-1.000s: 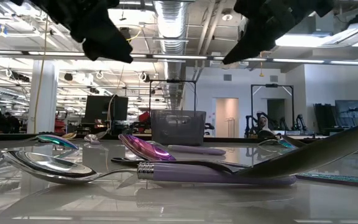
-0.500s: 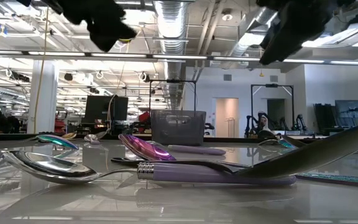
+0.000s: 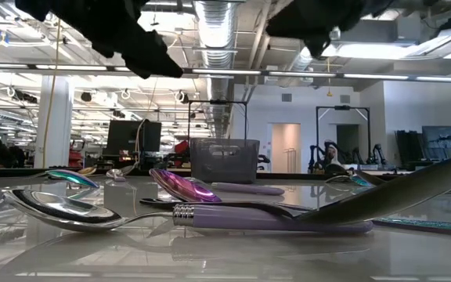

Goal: Sort silverware by color (type)
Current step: Put the purple spoon into the transparent bin

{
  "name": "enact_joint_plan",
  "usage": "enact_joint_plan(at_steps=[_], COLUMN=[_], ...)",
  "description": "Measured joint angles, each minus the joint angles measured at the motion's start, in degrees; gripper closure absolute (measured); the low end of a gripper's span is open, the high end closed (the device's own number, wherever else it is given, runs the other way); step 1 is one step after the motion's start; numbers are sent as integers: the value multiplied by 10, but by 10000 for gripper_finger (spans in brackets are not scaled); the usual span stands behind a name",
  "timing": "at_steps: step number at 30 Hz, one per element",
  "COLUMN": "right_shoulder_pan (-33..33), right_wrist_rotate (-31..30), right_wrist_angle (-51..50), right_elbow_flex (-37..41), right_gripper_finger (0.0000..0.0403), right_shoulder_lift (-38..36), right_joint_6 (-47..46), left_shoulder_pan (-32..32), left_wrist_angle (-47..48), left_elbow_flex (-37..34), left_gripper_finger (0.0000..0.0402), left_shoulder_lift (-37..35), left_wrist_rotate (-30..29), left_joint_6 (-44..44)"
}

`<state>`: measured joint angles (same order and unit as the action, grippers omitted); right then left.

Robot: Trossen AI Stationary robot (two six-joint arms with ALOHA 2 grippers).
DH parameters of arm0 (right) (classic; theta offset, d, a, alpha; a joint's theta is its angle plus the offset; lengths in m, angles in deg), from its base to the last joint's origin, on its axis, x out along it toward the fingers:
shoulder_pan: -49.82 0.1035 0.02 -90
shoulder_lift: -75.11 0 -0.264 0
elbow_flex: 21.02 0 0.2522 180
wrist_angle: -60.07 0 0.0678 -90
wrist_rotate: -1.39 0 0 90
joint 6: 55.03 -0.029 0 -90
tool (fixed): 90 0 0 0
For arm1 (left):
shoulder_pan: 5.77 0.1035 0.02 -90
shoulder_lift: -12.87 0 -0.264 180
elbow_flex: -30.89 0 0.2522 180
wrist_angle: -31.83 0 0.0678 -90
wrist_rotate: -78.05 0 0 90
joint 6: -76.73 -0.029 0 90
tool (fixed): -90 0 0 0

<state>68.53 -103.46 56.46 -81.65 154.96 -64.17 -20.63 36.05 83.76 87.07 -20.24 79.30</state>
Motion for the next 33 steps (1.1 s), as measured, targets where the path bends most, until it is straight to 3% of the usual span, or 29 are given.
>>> enact_joint_plan(at_steps=[9, 21, 33], right_shoulder_pan=[-44, -91, -66], right_wrist_rotate=[-4, -1, -53], right_wrist_angle=[17, -133, -92], right_elbow_flex=[-68, -164, -166], right_gripper_finger=[308, 153, 143], right_shoulder_lift=[160, 278, 351], right_joint_6=[-58, -85, -143], left_shoulder_pan=[14, 14, 23], left_wrist_angle=[63, 60, 57], left_elbow_flex=[0, 0, 0], left_gripper_finger=[205, 205, 205], left_shoulder_lift=[-20, -20, -20], left_wrist_rotate=[-1, 4, 4], left_joint_6=[1, -15, -36])
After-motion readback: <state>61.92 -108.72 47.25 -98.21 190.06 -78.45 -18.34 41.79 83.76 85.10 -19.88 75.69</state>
